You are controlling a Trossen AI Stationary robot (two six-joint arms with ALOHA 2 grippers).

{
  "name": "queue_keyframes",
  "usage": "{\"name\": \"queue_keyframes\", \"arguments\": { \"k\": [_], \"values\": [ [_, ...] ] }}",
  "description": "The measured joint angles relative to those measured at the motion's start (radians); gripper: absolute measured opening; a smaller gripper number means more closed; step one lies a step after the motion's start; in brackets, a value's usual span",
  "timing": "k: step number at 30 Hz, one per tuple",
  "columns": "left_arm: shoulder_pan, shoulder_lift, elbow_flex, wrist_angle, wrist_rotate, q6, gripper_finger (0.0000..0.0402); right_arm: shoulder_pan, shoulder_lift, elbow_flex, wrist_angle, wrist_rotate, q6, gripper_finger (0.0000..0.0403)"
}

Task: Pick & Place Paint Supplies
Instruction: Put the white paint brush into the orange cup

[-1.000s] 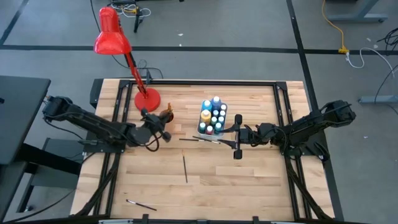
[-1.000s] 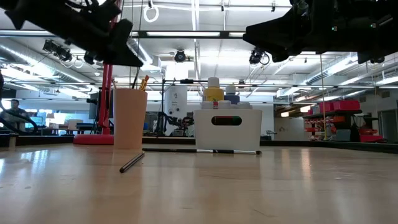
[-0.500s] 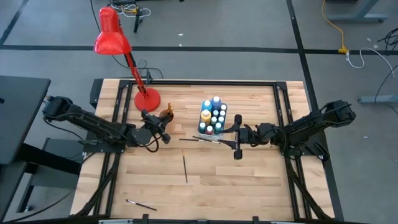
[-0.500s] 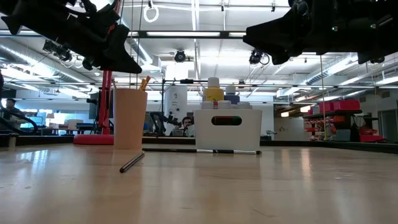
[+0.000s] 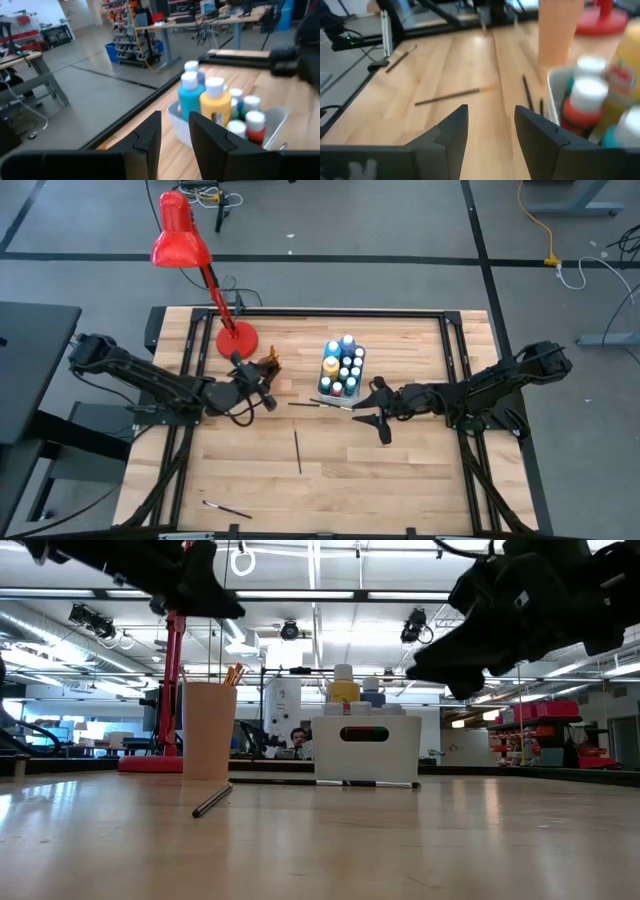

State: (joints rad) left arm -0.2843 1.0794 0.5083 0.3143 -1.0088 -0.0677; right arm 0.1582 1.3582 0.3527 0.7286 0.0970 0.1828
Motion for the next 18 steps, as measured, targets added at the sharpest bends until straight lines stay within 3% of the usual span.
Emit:
{"name": "queue_keyframes", "arguments": {
  "k": [5,10,18],
  "values": [
    [-0.02,0.0,0.048,0.0,0.0,0.032,0.0109,0.059,0.0,0.0,-0.08,-0.002,0.076,0.0165],
    [-0.024,0.0,0.052,-0.005,0.001,0.029,0.0109,0.106,0.021,-0.001,-0.128,0.118,0.079,0.0165],
    [-0.023,0.0,0.052,-0.009,0.008,0.039,0.0109,0.108,0.21,0.0,-0.077,0.217,0.098,0.0165]
  ]
}}
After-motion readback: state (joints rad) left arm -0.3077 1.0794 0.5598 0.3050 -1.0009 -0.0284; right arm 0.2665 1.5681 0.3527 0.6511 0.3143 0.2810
